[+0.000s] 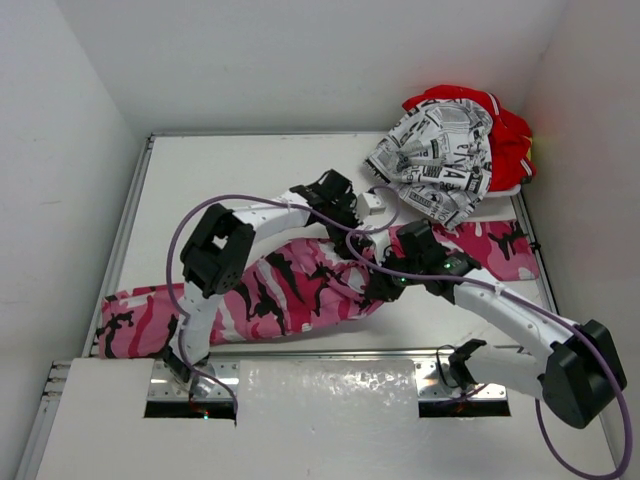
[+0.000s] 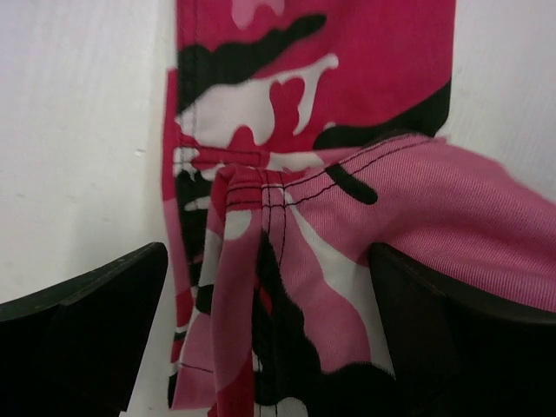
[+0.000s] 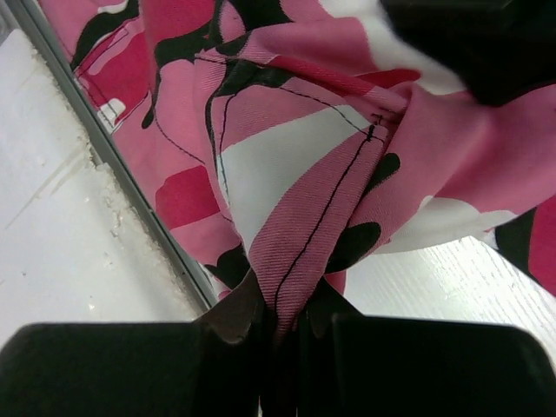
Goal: Fold and stack the trousers
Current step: Move the trousers to the center of the board
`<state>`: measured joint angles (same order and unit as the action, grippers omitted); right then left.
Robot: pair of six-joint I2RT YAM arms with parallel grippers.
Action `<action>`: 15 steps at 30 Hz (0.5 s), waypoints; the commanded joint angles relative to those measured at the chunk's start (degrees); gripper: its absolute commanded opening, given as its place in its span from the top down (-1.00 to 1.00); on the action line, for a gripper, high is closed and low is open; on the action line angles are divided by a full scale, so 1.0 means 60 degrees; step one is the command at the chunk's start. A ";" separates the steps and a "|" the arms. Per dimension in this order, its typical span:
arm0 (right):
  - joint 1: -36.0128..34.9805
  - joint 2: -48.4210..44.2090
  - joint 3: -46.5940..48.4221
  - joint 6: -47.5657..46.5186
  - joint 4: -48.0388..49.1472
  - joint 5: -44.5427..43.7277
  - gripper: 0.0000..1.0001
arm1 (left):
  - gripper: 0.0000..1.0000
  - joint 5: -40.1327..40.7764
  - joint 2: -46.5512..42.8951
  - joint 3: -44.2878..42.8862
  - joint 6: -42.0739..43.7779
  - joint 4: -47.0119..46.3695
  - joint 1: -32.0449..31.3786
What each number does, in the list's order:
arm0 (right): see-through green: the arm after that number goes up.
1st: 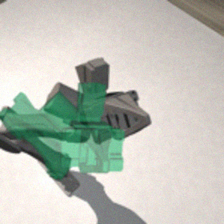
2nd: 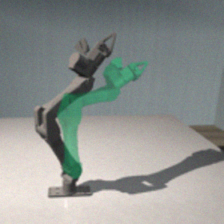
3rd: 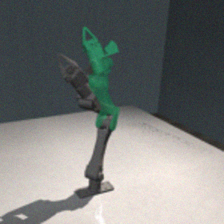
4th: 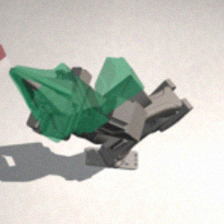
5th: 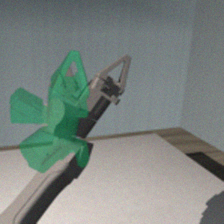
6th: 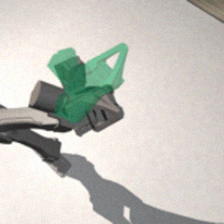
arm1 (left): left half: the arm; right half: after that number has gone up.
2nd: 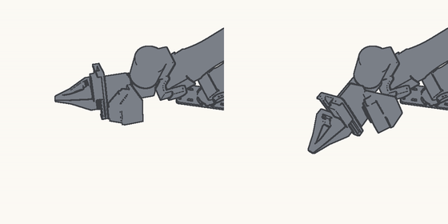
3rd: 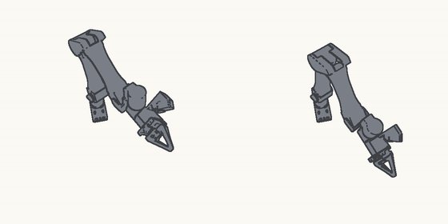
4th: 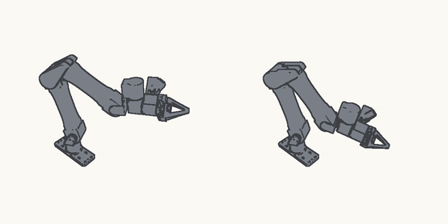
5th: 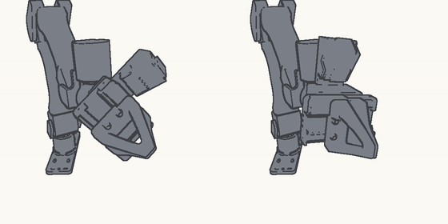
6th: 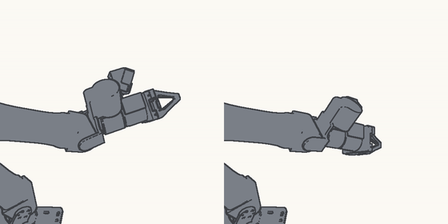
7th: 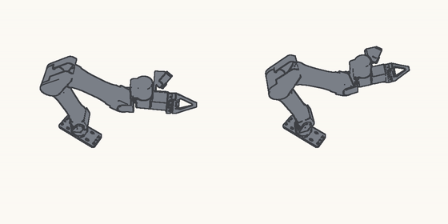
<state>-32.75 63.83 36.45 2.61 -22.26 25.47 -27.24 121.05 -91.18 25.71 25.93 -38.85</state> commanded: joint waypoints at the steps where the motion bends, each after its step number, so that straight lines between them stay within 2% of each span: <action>1: -0.0005 -0.0004 0.0298 -0.0040 0.0269 -0.0305 0.96 | -0.99 0.0378 0.0024 -0.0157 0.0560 0.0204 -0.0408; 3: -0.0005 0.0025 0.0341 -0.0069 0.0282 -0.0320 0.98 | -0.99 0.1617 0.0243 0.0137 0.0796 0.0088 -0.0701; 5: -0.0005 0.0040 0.0385 -0.0098 0.0341 -0.0364 0.99 | -0.99 0.2005 0.0521 0.0269 0.0885 0.0087 -0.0746; 7: -0.0005 0.0084 0.0473 -0.0142 0.0371 -0.0422 1.00 | -0.89 0.2153 0.0624 0.0313 0.0710 0.0043 -0.0747; 8: -0.0005 0.0127 0.0531 -0.0186 0.0370 -0.0437 1.00 | -0.74 0.2110 0.0669 0.0299 0.0709 0.0217 -0.0747; 9: -0.0020 0.0157 0.0706 -0.0215 0.0283 -0.0437 1.00 | -0.20 0.1921 0.0727 0.0284 0.0796 0.0422 -0.0747; 10: -0.0020 0.0273 0.0824 -0.0317 0.0224 -0.0452 1.00 | 0.02 0.1803 0.0713 0.0269 0.0899 0.0931 -0.0747; 11: -0.0020 0.0347 0.1086 -0.0362 0.0093 -0.0481 0.99 | 0.45 0.1570 0.0597 0.0313 0.1088 0.1183 -0.0660; 13: -0.0020 0.0654 0.1366 -0.0362 0.0004 -0.0481 0.99 | 0.91 0.1523 0.0348 0.0692 0.1032 0.1594 -0.0382; 14: -0.0020 0.0786 0.1672 -0.0580 0.0004 -0.0351 1.00 | 1.00 0.1494 -0.0132 0.0970 0.0901 0.1596 0.0156; 15: -0.0020 0.0946 0.1820 -0.0683 0.0004 -0.0233 0.99 | 1.00 0.1421 -0.0441 0.1248 0.0668 0.1596 0.0539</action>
<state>-32.77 68.42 41.80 0.38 -24.49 22.94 -19.42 122.17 -88.38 29.52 27.73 -41.04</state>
